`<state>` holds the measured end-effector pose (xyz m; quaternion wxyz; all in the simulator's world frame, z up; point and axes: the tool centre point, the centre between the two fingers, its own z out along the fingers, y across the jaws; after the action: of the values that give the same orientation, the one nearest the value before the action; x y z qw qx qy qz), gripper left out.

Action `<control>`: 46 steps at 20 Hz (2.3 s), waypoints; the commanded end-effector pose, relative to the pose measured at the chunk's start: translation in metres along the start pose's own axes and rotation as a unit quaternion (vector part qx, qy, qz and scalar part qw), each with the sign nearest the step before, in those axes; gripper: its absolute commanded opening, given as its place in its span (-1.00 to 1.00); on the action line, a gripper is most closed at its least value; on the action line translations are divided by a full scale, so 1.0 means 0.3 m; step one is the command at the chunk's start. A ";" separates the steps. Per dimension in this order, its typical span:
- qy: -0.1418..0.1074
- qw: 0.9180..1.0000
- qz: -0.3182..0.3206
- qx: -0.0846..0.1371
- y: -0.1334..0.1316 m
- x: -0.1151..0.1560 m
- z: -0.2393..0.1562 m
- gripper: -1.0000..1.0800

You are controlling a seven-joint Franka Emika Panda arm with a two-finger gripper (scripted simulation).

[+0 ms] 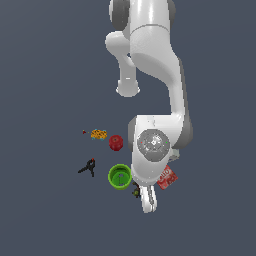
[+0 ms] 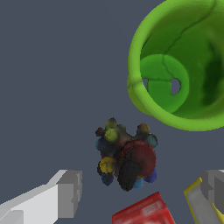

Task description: Pick up a designated object from a clutter of objects.

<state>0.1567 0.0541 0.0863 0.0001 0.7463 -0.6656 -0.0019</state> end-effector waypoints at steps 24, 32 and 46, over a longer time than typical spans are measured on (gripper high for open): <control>0.001 1.000 0.020 0.001 -0.010 -0.002 0.189 0.92; 0.001 1.000 0.019 0.001 -0.010 -0.004 0.188 -1.00; 0.001 1.000 0.018 0.006 0.016 0.022 0.129 -1.00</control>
<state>0.1544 0.0500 0.0430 -0.0030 0.7341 -0.6790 0.0018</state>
